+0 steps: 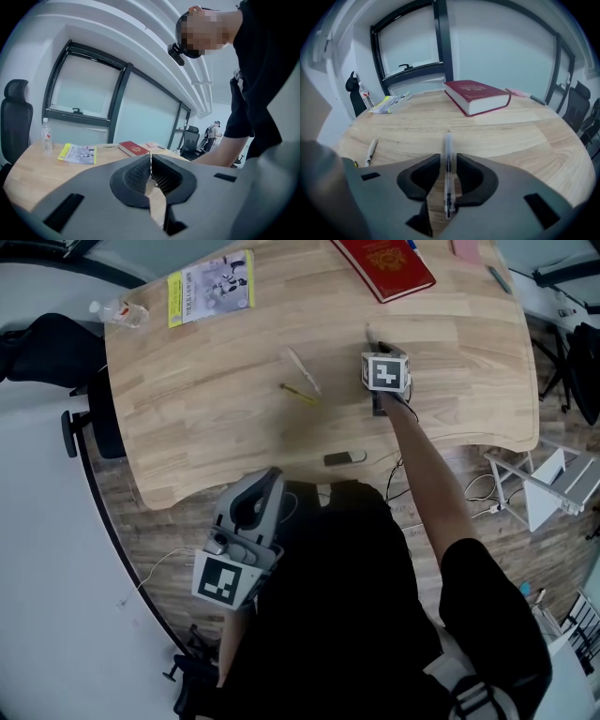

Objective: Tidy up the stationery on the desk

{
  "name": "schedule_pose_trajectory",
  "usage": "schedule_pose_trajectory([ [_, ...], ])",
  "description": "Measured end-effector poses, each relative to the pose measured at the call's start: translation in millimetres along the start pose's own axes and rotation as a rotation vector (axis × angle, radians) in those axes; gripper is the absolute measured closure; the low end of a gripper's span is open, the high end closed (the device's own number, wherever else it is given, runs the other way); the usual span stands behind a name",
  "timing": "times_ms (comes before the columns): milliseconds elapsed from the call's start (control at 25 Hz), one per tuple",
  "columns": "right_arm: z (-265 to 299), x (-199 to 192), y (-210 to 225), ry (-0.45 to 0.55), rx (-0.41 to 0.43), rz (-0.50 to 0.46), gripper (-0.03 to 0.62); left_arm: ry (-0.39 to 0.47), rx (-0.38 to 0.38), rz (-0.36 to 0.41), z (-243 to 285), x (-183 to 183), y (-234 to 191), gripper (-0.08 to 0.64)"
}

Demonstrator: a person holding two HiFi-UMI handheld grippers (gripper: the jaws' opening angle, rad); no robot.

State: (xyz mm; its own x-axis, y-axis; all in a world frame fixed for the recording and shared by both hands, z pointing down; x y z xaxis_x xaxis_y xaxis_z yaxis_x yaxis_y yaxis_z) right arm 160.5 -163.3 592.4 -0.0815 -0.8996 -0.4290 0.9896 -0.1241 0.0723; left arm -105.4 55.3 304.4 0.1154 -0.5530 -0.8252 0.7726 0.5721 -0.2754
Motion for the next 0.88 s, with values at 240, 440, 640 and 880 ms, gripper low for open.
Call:
schedule_pose_trajectory([
  [240, -32, 1, 1, 0.063, 0.057, 0.022, 0.440, 0.004, 0.009, -0.006, -8, -4, -2, 0.523],
  [440, -50, -8, -10, 0.090, 0.061, -0.041, 0.442, 0.027, 0.017, -0.008, -10, -4, -4, 0.523],
  [640, -55, -5, -36, 0.108, 0.103, -0.113, 0.445, 0.040, 0.023, -0.012, -15, -5, -6, 0.523],
  [880, -47, -8, -99, 0.100, 0.184, -0.210, 0.445, 0.040, 0.037, -0.018, -22, -7, -9, 0.523],
])
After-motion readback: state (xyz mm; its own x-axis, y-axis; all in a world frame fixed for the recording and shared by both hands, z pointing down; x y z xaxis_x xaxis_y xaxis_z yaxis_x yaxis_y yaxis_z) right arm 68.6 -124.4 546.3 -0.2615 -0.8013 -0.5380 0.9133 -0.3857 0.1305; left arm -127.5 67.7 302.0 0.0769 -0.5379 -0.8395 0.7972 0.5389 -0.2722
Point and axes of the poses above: the fingertips, and each gripper's own axes: z forward along the fingers, y to its right, x out of its top, the point moved 8 cm from there along -z, backward along the fingers, and after that the axes turned 12 degrees about -y, right-handed, at the moved point
